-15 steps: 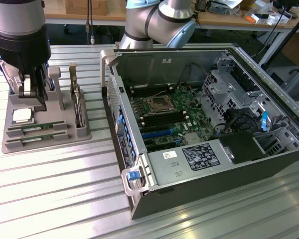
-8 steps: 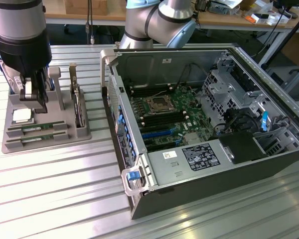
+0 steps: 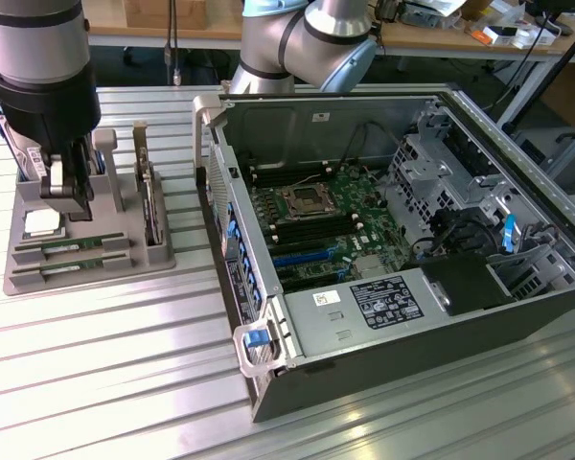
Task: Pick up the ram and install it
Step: 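Pick up the ram and move it above insertion slot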
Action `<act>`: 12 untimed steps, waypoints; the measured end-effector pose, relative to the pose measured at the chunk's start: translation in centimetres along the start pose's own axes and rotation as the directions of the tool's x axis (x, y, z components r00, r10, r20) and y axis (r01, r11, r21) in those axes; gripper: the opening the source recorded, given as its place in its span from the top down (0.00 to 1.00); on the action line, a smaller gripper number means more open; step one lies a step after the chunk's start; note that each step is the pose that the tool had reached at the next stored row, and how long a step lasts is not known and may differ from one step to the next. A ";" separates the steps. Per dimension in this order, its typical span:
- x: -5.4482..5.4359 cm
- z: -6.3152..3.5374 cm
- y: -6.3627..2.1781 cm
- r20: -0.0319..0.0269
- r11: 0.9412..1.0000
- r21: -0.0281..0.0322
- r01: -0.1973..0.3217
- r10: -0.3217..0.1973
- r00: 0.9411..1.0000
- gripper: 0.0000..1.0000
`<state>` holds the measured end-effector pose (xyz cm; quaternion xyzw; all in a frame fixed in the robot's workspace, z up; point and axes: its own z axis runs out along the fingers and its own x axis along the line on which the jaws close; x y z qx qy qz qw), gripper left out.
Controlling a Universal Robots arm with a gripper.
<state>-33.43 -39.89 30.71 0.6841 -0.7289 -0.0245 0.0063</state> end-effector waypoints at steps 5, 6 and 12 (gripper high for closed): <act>0.0 0.61 -0.03 0.000 1.000 0.000 0.000 0.000 1.000 0.64; 0.0 0.72 -0.03 0.000 1.000 0.000 0.000 0.000 1.000 0.64; 0.0 1.25 -0.05 0.000 1.000 0.000 0.000 0.000 1.000 0.64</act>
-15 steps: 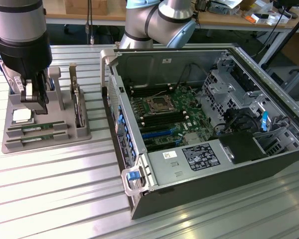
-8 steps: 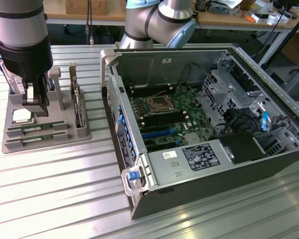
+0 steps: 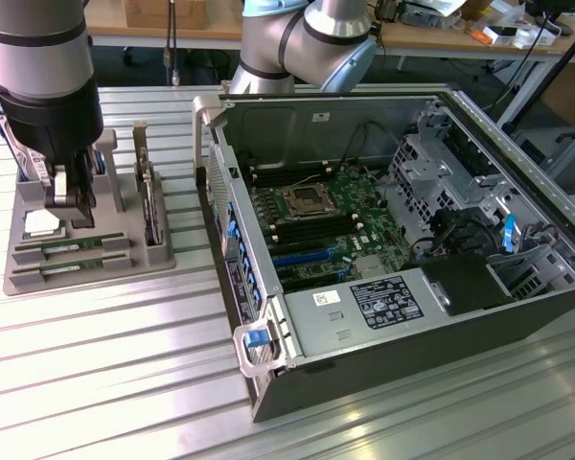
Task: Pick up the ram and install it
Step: 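Pick up the ram and move it above insertion slot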
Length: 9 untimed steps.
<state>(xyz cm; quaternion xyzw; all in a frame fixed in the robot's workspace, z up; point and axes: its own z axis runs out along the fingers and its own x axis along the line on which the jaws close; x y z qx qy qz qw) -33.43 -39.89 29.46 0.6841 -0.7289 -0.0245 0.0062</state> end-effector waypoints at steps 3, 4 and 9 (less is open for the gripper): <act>0.0 0.19 -0.01 0.000 1.000 0.000 0.000 0.000 1.000 0.64; 0.0 0.26 -0.01 0.000 1.000 0.000 0.000 0.000 1.000 0.64; 0.0 0.91 -0.04 0.000 1.000 0.000 0.000 0.000 1.000 0.64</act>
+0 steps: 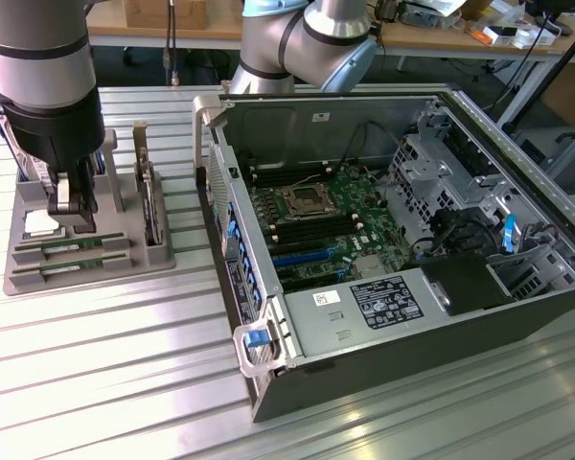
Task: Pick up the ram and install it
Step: 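Pick up the ram and move it above insertion slot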
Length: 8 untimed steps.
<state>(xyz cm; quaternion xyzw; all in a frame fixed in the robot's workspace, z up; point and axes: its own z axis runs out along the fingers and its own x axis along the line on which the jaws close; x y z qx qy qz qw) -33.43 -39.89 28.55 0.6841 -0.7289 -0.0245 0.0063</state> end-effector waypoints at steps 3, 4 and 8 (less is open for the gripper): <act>0.0 0.40 -0.02 0.000 1.000 0.000 0.000 0.000 1.000 0.64; 0.0 0.55 -0.03 0.000 1.000 0.000 0.000 0.000 1.000 0.64; 0.0 1.08 -0.05 0.000 1.000 0.000 0.000 0.000 1.000 0.64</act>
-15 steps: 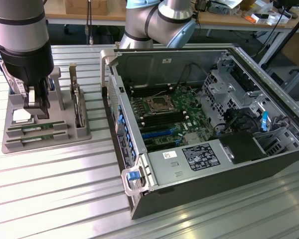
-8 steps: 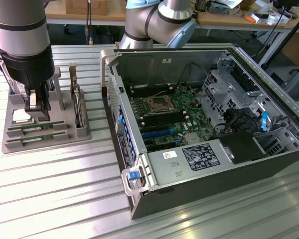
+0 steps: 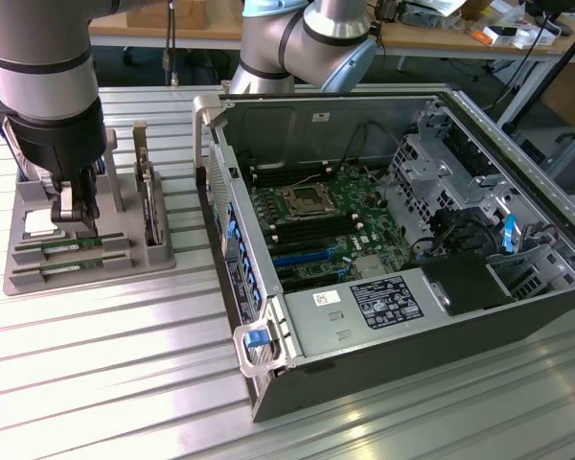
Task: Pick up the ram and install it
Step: 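Pick up the ram and move it above insertion slot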
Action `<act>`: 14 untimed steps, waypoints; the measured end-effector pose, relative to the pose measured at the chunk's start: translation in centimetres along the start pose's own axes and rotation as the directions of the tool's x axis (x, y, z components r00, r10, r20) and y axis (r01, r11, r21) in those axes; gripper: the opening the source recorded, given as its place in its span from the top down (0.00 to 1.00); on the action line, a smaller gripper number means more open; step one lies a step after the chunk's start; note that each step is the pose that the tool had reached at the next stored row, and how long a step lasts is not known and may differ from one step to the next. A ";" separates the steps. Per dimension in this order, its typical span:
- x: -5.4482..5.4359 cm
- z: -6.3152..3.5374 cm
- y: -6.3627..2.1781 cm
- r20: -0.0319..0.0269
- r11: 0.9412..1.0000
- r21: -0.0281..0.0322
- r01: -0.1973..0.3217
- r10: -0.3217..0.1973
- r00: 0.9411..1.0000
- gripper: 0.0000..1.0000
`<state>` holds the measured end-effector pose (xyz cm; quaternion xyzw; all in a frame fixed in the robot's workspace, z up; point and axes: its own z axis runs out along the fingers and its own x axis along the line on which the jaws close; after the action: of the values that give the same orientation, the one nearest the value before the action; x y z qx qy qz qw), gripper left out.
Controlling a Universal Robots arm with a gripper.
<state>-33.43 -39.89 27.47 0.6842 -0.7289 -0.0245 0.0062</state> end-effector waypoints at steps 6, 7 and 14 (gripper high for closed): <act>0.0 0.60 -0.03 0.000 1.000 0.000 0.000 0.000 1.000 0.64; 0.0 0.72 -0.03 0.000 1.000 0.000 0.000 0.000 1.000 0.64; 0.1 2.02 -0.09 0.000 1.000 0.000 0.000 0.000 1.000 0.64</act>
<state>-33.43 -39.90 25.45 0.6842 -0.7288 -0.0245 0.0062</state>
